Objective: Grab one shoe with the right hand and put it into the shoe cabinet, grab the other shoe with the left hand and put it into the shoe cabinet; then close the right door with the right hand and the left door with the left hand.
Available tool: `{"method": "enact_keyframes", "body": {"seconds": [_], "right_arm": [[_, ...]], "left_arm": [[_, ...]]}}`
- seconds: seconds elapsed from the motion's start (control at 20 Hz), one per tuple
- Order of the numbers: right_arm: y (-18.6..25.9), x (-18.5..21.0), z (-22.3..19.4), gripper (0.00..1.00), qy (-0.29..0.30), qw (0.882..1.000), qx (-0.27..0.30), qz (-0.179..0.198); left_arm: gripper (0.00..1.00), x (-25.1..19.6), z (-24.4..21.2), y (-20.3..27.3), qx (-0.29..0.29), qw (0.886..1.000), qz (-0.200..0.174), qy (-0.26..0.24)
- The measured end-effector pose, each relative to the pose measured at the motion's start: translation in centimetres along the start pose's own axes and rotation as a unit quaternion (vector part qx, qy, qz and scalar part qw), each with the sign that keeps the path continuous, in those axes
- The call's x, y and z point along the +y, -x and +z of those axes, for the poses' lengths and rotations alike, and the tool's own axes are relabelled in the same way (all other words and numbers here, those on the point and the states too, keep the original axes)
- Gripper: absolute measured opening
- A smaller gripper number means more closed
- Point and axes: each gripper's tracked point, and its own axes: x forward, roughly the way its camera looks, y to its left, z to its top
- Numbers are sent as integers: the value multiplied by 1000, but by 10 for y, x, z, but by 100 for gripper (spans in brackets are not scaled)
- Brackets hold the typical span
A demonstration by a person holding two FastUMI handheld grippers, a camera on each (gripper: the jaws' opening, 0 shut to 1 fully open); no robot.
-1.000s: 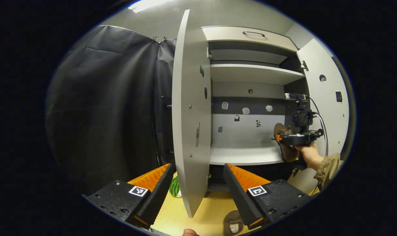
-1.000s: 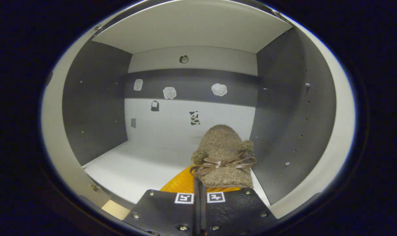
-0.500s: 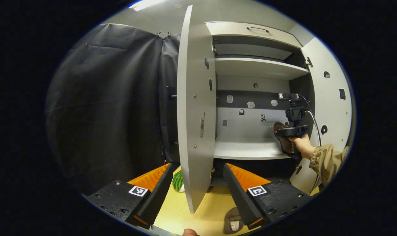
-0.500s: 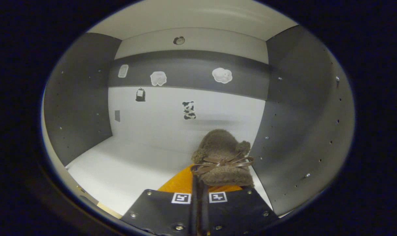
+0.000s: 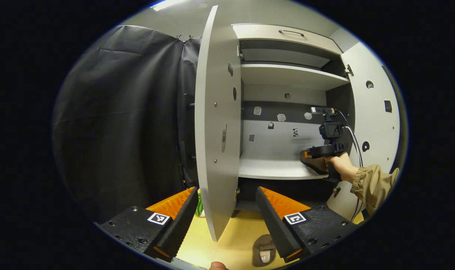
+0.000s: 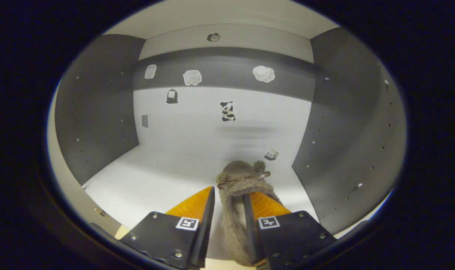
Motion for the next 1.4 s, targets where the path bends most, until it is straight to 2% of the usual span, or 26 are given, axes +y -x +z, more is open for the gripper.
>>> {"method": "enact_keyframes", "body": {"seconds": [0.1,0.25,0.45,0.6,0.75,0.95,1.05,1.25,1.4], "right_arm": [[15,1,2,43,-6,1000,-5,2],[44,-5,24,43,-9,999,-41,-3],[97,-6,54,43,-24,996,-84,3],[145,-8,73,41,-16,993,-120,0],[192,-8,85,43,-9,988,-152,-5],[247,-12,93,42,-14,985,-174,-10],[269,-22,96,44,-7,982,-186,-24],[303,-37,92,41,-5,980,-193,-46],[325,-50,93,42,-2,977,-201,-64]], "left_arm": [[95,-3,-9,2,9,1000,-8,1],[95,-11,-30,2,30,999,-27,2],[96,-24,-77,-3,75,995,-58,-14],[96,-38,-121,-7,125,988,-90,-4],[96,-55,-169,-13,181,976,-120,5],[96,-73,-243,-11,268,951,-153,-2],[96,-74,-274,-10,301,939,-165,-8],[96,-85,-320,-8,343,919,-191,-17],[98,-92,-353,-17,364,911,-194,-25]]}}
